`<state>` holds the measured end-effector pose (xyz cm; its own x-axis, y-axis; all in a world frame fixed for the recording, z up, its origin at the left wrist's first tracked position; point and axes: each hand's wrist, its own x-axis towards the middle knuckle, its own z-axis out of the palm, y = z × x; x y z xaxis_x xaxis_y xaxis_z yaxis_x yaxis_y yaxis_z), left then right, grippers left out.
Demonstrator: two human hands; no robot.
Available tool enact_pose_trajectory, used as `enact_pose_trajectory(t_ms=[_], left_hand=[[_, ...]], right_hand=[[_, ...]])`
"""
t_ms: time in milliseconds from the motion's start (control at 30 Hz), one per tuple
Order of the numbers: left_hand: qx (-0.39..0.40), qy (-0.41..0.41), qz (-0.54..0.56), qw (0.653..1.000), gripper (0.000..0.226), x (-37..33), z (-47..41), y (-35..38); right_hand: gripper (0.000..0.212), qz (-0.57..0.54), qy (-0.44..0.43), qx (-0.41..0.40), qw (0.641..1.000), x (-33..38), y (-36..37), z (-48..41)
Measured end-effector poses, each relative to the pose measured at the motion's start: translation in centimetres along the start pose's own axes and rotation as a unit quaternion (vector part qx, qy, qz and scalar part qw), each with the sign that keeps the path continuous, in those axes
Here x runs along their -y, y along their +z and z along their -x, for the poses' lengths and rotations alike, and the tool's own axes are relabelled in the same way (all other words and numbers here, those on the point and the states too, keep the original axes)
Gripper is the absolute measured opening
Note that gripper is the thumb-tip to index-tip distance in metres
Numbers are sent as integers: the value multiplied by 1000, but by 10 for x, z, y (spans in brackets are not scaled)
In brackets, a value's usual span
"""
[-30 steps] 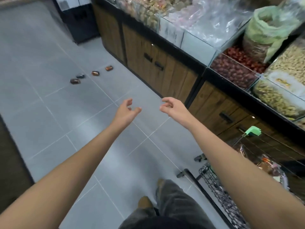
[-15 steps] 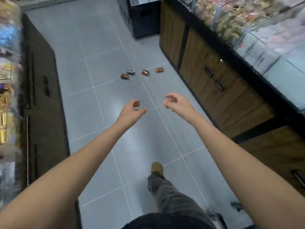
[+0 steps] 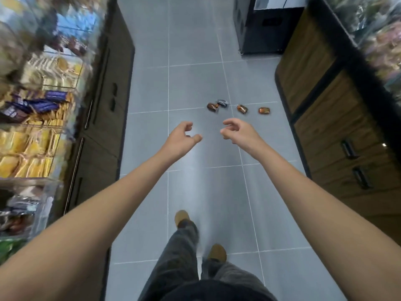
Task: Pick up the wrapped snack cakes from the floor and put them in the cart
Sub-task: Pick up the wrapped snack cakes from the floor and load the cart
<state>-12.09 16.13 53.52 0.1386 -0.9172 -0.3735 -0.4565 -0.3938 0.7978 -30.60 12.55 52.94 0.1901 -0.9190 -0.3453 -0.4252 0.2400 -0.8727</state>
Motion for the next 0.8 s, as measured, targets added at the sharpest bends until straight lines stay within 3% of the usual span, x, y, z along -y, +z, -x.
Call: enact_pose_trajectory(t_ms=[367, 800], left_hand=[[44, 8, -17, 999, 62, -20, -202, -55], [140, 51, -51, 988, 57, -119, -405, -68]], right_hand=[[35, 22, 27, 6, 999, 61, 14, -202], [33, -43, 86, -101, 990, 101, -53, -373]])
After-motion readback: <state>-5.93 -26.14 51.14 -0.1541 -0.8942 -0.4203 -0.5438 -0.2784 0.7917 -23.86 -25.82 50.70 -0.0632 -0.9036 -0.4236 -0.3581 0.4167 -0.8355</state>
